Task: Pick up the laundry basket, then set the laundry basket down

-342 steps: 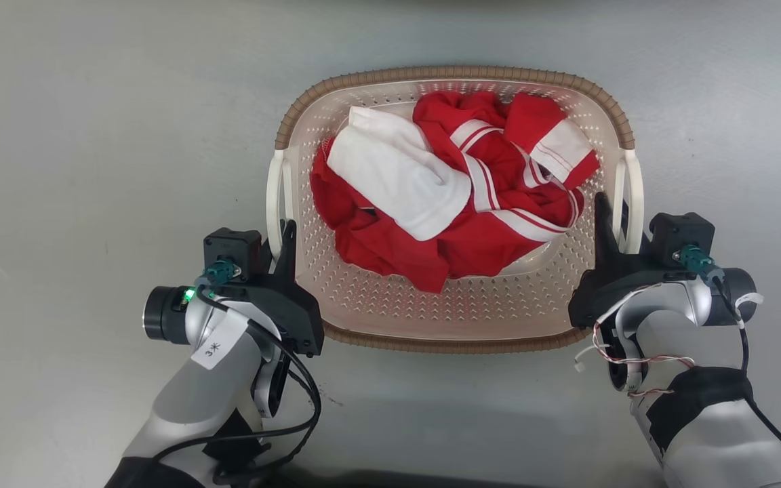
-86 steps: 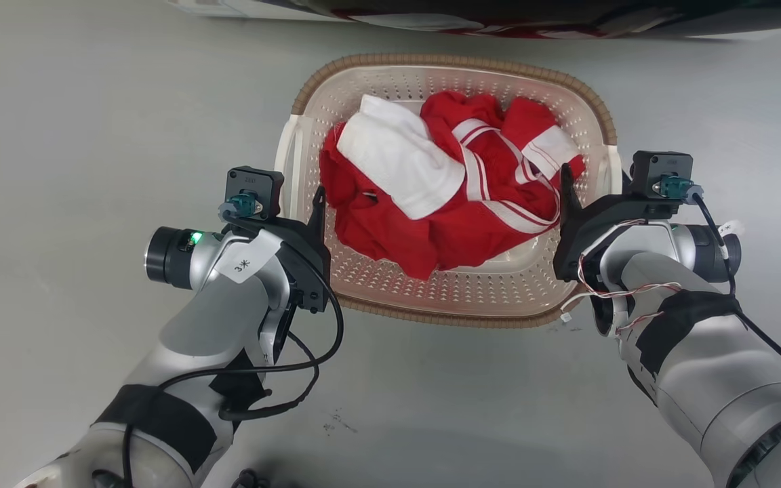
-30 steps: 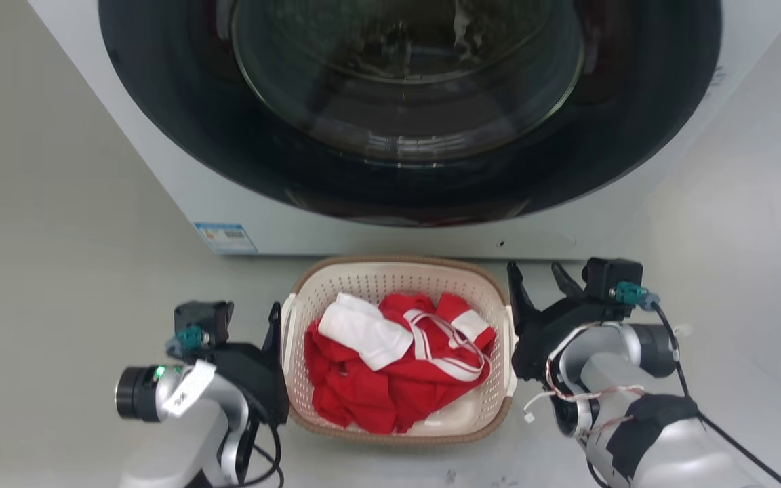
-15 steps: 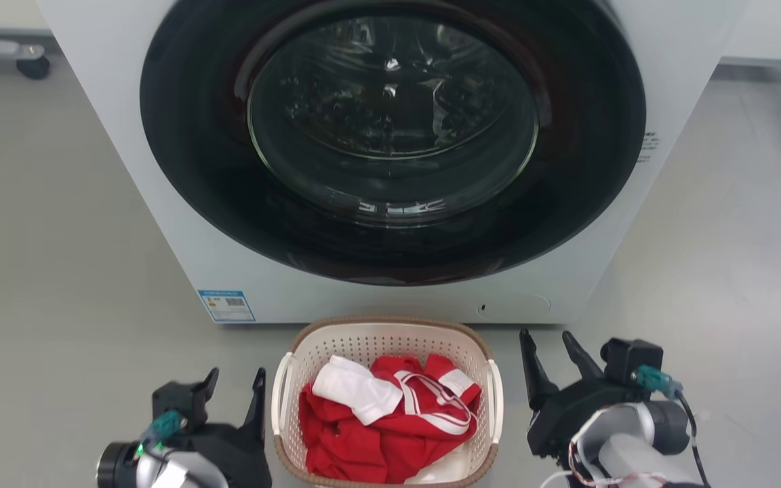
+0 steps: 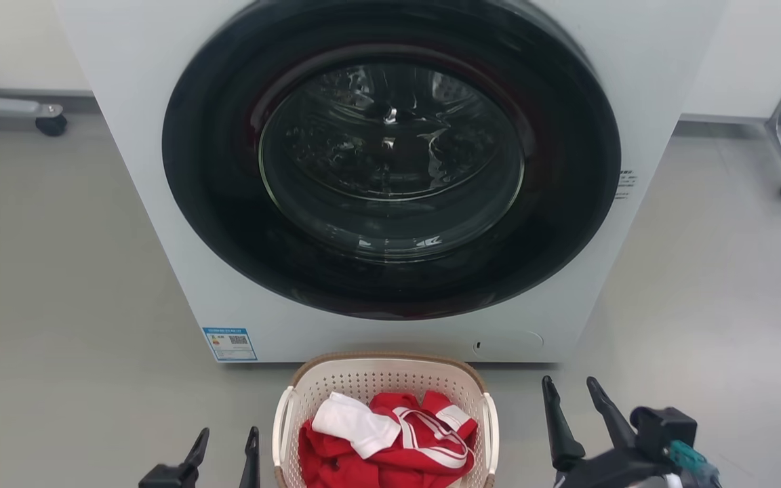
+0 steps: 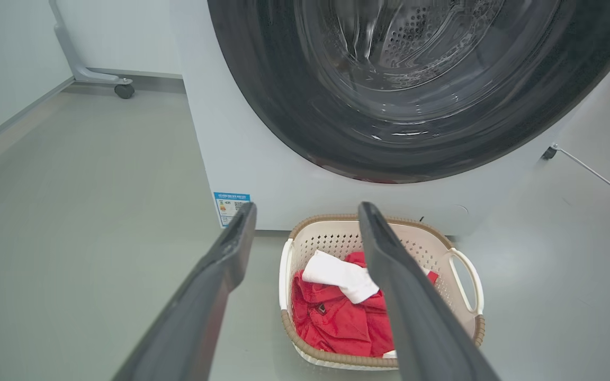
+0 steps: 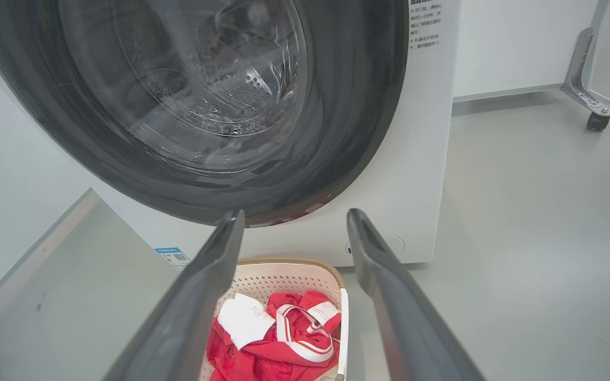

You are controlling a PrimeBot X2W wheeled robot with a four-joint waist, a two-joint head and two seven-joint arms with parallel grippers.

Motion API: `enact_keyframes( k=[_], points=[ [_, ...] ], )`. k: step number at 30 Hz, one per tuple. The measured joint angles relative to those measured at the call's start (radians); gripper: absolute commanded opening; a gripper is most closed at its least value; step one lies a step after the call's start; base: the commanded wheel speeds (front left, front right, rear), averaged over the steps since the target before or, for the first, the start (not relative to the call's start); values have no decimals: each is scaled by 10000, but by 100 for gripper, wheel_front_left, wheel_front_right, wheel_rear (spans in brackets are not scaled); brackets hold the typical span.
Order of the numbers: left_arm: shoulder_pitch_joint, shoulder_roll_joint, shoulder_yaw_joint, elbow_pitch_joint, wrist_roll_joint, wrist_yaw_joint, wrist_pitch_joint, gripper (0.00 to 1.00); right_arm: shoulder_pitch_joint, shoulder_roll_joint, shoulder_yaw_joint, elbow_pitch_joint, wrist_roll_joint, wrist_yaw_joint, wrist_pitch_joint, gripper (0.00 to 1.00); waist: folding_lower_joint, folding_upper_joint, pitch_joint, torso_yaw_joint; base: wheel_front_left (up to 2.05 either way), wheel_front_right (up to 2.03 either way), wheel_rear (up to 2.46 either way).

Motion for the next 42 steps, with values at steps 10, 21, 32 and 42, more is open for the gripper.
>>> enact_keyframes(
  k=[10,21,32,42],
  points=[
    [1704,-401,1505,-1822,1363,2,0,100,1695,270,-1055,-1804,-1373,0,0,100,0,0,-437,-46,0,0,0],
    [2690,-834,2263,-3170,2219,2,-2,100,2839,500,-1743,-3133,-2316,0,0,100,1,0,-483,-136,0,0,0],
    [2871,-999,2433,-3887,2652,2,-2,100,3093,612,-1996,-3735,-2780,0,0,100,1,0,-426,-232,0,0,0],
    [3076,-1072,2545,-4161,2859,2,-2,100,3132,677,-2232,-3910,-3043,0,0,100,1,1,-379,-263,0,0,0]
  ],
)
